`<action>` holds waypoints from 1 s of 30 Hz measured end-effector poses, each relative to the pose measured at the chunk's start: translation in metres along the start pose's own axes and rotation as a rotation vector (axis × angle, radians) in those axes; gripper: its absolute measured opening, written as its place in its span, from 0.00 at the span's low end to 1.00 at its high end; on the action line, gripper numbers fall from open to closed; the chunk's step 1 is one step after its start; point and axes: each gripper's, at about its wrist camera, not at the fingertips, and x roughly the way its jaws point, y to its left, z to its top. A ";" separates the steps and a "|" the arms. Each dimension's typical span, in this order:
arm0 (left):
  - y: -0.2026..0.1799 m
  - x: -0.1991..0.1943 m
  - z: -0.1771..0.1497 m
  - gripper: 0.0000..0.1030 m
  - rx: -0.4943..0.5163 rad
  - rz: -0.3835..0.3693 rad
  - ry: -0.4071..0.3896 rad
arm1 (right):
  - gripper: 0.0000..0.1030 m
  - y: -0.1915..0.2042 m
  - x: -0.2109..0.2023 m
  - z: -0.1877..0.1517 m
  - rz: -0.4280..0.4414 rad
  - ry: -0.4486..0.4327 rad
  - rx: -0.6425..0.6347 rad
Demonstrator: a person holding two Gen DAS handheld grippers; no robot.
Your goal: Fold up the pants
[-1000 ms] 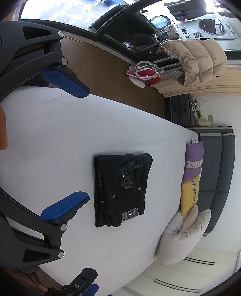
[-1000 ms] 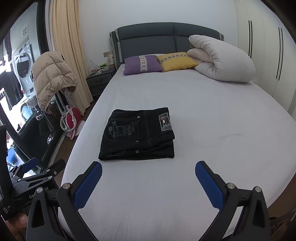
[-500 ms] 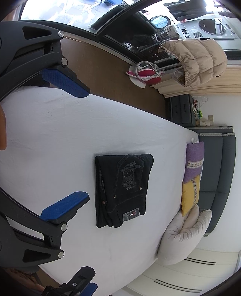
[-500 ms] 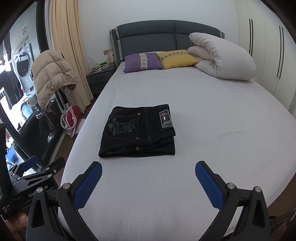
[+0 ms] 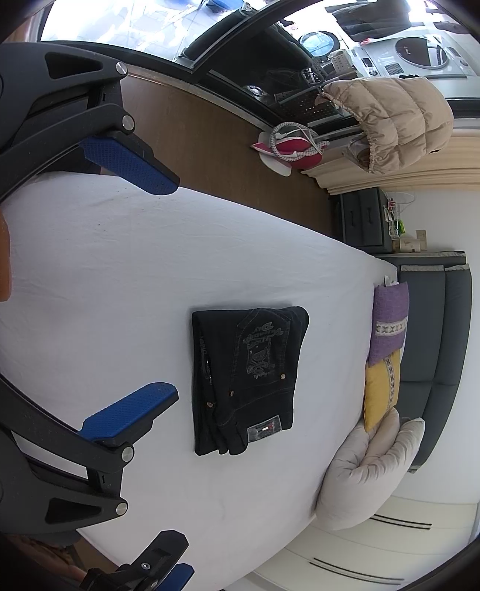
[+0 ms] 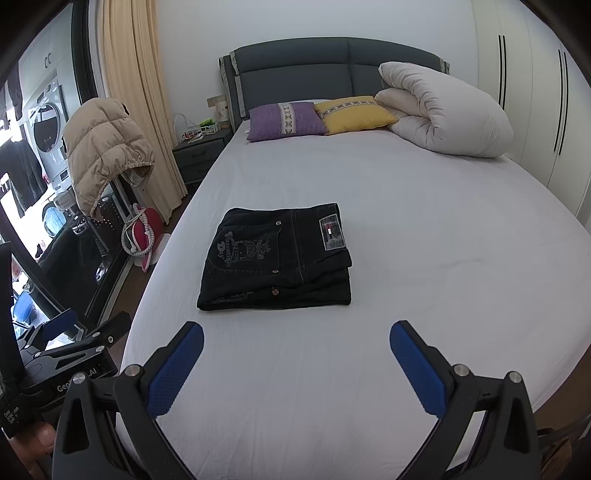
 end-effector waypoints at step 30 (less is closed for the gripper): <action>0.002 0.002 -0.003 1.00 0.004 -0.001 0.005 | 1.00 -0.003 0.006 -0.006 0.005 0.010 -0.004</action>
